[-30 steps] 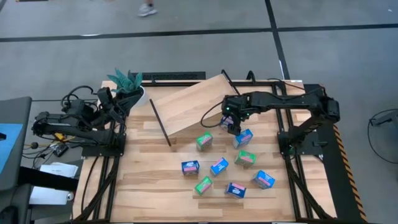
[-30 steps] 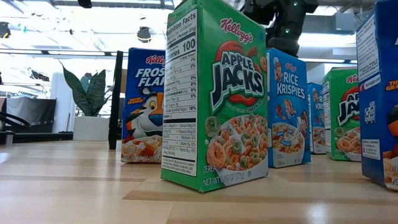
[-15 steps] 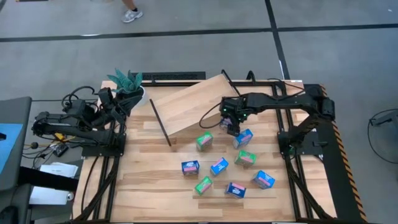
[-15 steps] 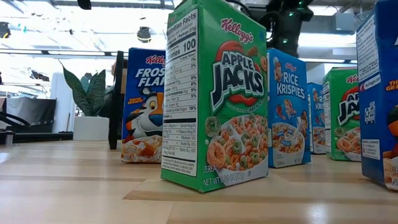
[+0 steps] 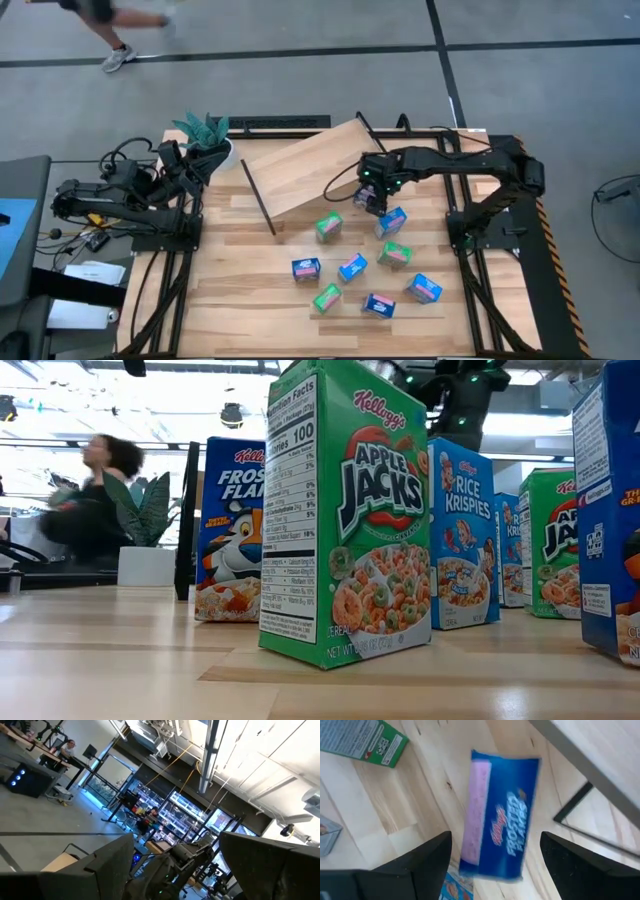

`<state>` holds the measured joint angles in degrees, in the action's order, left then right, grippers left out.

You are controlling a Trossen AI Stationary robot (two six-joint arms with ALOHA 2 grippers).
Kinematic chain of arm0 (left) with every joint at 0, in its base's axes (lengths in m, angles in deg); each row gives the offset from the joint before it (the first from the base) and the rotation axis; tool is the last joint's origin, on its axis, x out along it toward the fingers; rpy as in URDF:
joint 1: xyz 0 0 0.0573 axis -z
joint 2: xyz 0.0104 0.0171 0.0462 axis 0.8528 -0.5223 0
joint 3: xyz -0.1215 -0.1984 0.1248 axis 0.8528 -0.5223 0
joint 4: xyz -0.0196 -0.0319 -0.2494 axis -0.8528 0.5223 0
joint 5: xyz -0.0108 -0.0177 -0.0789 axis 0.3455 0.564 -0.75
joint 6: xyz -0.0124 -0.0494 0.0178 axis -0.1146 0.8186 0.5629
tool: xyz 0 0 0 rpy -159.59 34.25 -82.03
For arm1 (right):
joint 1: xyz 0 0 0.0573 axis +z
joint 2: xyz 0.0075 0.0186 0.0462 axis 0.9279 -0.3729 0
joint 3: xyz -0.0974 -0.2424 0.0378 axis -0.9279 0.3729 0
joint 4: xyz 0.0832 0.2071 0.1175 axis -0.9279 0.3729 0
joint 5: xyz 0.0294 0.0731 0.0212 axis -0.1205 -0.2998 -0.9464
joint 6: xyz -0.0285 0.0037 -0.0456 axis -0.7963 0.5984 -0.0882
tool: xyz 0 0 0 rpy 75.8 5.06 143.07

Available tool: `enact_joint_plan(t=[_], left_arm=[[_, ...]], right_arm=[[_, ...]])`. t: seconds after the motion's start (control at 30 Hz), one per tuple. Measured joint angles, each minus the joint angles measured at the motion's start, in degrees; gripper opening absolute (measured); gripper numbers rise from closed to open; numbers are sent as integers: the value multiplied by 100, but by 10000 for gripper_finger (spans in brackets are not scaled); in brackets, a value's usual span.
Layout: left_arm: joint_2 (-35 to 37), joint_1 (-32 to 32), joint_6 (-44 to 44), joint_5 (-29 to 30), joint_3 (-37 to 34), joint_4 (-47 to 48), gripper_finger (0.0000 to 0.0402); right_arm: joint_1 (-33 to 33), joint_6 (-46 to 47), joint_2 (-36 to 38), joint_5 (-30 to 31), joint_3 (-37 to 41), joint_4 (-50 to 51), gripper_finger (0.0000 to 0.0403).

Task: Stack cereal on shelf
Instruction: Put the top blue cereal box on the shelf

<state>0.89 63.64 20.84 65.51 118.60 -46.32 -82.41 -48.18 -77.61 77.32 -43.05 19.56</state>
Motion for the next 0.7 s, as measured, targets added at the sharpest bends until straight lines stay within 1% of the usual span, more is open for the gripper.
enact_joint_plan(t=[0.1,0.2,0.27,0.37,0.53,0.7], left_arm=[[-1,0,1,-1,0,2,283],[-3,0,-1,0,0,2,283],[-4,0,-1,2,0,0,283],[-4,0,-1,22,0,2,283],[-4,0,45,31,0,5,283],[-4,0,64,28,0,15,283]], right_arm=[[0,300,435,36,362,-241,327],[43,588,986,158,768,-717,327],[31,601,1310,199,966,-841,326],[97,518,1551,291,1101,-997,327],[248,383,1675,368,1329,-1384,327],[308,376,1420,596,1342,-1498,327]])
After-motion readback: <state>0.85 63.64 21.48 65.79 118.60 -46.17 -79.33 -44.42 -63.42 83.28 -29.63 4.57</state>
